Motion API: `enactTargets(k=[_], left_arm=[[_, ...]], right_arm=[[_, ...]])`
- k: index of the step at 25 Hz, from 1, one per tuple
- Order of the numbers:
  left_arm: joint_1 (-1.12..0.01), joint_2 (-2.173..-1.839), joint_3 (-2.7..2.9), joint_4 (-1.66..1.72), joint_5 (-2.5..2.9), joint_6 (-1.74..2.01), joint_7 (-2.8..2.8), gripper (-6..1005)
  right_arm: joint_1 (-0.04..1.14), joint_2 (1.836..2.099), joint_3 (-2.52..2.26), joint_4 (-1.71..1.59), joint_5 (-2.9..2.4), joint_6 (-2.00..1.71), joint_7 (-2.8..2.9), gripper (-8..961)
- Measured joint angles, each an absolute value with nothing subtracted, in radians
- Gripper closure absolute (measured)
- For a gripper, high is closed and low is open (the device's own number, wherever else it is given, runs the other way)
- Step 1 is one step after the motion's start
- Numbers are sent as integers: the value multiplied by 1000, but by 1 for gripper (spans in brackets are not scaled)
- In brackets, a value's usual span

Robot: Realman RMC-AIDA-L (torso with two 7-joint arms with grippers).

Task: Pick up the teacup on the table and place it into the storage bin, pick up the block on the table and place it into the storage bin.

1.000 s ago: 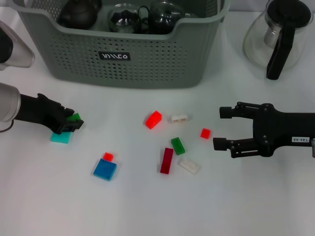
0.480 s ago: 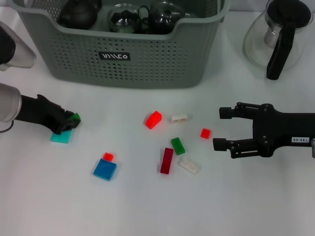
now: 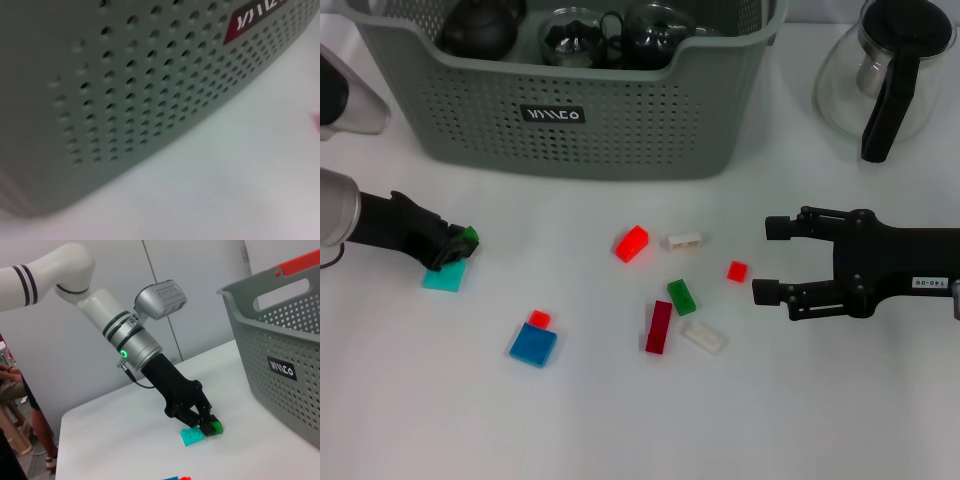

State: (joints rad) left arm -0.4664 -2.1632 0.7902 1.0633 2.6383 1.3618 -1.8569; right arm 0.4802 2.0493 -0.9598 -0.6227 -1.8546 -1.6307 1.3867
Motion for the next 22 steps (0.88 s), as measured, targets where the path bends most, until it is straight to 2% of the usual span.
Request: enactTargets(k=[4,7,17,22], left_arm=[[-470,-2145,776,1072,2604,1414,-1889,838],[-495,-2117,722,1067,2566,1495,-1931,838],[-599,-1991,403,850,2239,1972,-1936,839],[-634,-1987,323,784,1993,1951,-2019,838]], right_arm=[[480,2049,-960,-623,-1855,-1632,1387,-3],[481,2049,-960,-623,-1855,-1635,1387,-3],[482,2050,-964,-623,-1854,-1634,1387,-2],[488,2054,-965,-623,-1855,-1630,1384,-3]])
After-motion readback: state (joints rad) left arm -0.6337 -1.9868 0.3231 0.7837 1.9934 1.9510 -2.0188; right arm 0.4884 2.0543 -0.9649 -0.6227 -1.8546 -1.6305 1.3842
